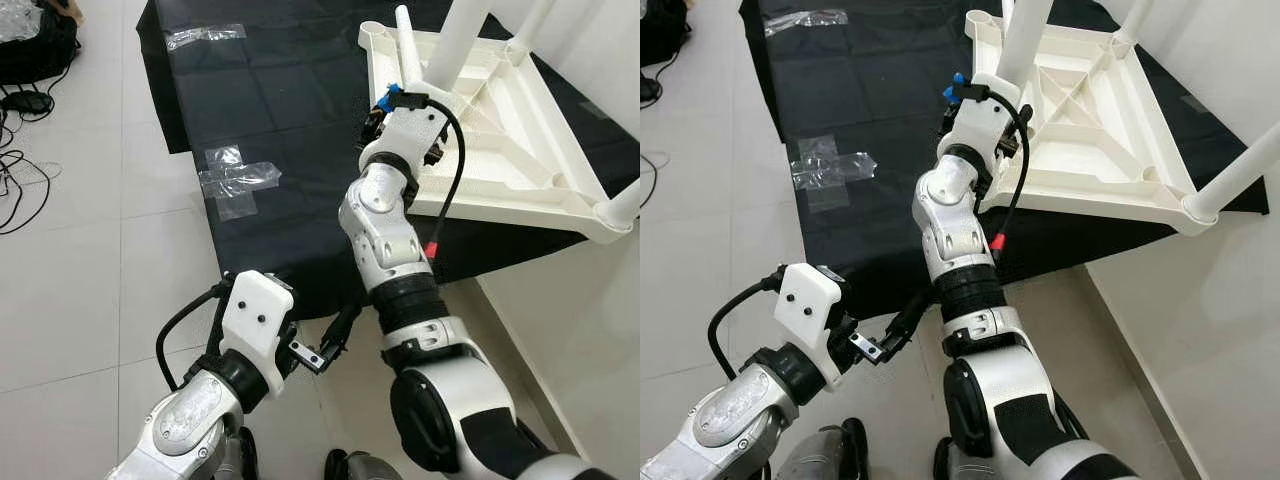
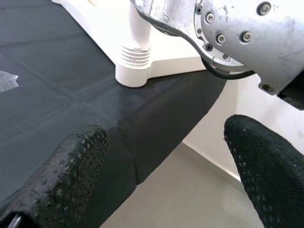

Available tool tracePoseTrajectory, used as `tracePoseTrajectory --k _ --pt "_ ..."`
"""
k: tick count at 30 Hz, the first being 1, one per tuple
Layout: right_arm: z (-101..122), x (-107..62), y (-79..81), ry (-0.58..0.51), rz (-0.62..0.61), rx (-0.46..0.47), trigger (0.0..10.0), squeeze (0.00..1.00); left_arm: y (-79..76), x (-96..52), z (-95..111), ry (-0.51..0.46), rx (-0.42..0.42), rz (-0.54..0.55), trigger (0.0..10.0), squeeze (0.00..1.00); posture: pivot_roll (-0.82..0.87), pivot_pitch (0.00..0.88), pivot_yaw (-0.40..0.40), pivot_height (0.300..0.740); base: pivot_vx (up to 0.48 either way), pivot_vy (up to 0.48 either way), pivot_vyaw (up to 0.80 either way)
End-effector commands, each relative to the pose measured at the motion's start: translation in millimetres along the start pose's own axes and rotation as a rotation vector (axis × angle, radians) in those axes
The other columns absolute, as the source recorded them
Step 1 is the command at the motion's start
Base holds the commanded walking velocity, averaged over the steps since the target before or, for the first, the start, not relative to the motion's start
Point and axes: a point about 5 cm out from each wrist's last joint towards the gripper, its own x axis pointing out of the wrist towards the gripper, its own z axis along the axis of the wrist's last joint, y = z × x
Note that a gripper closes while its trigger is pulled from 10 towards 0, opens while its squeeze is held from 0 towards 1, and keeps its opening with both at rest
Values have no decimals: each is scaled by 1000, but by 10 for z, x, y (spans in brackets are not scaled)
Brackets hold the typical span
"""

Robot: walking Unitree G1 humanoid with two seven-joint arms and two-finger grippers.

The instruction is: Building children table

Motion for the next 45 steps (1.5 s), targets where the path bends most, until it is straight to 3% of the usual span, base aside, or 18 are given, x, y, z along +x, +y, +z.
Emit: tracePoseTrajectory --k 1,6,7,12,15,23,26,38,45 --pt "-43 -18 -47 15 9 -9 10000 0 -4 -9 -4 0 2 0 10000 0 79 199 -104 740 0 0 0" --pt "-61 7 -126 8 34 -32 10000 0 0 -8 -1 -1 3 2 10000 0 78 200 -103 740 0 0 0" --pt "-52 40 -184 -10 94 -48 10000 0 1 -6 1 -3 5 4 10000 0 78 200 -100 740 0 0 0" --pt "-39 76 -234 -14 131 -41 10000 0 5 -5 3 -5 7 6 10000 0 79 201 -98 740 0 0 0" --pt "-10 120 -275 -6 221 -21 10000 0 20 0 12 -9 11 13 10000 0 78 202 -97 740 0 0 0" --pt "-15 86 -341 5 282 -35 10000 0 28 -1 14 -9 13 15 10000 0 80 201 -97 740 0 0 0" --pt "-34 39 -439 13 360 -52 10000 0 47 -4 12 -8 16 19 10000 0 77 197 -94 740 0 0 0" --pt "16 30 -726 15 448 -86 10000 0 52 0 5 -10 14 18 10000 0 71 180 -89 740 0 0 0" --pt "-6 -42 -817 35 522 -97 10000 0 58 2 0 -12 17 22 10000 0 66 169 -86 740 0 0 0"
